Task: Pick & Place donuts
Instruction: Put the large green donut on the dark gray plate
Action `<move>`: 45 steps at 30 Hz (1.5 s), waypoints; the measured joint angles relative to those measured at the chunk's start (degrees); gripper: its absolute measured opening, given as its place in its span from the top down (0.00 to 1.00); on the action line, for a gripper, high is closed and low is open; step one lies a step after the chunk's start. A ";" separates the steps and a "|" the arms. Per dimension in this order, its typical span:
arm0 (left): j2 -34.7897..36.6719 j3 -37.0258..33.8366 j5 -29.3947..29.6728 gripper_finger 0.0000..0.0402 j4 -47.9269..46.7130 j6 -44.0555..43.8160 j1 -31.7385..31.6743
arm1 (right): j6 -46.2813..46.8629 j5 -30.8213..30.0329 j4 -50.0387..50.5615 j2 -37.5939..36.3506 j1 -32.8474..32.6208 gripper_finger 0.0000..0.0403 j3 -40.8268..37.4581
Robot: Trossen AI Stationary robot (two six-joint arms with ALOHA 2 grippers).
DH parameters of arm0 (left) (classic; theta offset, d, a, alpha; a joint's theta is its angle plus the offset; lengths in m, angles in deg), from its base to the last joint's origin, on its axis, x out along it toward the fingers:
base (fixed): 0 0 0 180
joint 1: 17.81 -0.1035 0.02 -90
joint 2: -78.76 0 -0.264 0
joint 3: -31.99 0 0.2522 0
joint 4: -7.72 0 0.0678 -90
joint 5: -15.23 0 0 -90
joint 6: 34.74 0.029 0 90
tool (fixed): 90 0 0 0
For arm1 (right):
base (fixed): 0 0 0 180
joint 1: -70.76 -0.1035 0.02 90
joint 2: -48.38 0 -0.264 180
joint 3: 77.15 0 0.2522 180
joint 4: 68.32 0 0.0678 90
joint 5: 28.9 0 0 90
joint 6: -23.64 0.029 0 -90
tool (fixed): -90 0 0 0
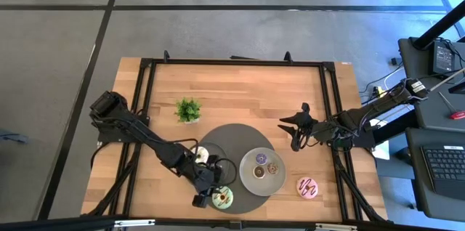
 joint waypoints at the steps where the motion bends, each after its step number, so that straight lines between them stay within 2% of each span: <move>1: -0.44 0.01 -0.82 0.64 0.64 1.27 -0.27 | 0.00 0.00 0.07 -0.02 -0.01 0.71 0.00; 7: -4.07 0.02 -3.56 0.64 3.61 7.58 -0.84 | 0.00 -0.02 0.48 -0.02 -0.02 0.71 0.00; 19: -12.03 0.00 -3.78 0.64 9.92 11.10 -2.33 | 0.12 -0.02 0.57 -0.02 -0.02 0.71 0.00; 29: -15.21 0.02 -3.87 0.65 10.12 11.00 -2.38 | 0.15 -0.02 0.65 -0.02 0.00 0.71 0.00; 40: -15.33 0.02 -3.82 0.64 12.46 0.04 -2.33 | 0.07 -0.02 0.67 -0.02 0.00 0.71 0.00; 45: -15.33 0.02 -3.58 0.64 11.80 2.21 -2.35 | -0.03 -0.02 0.68 0.00 -0.01 0.71 0.00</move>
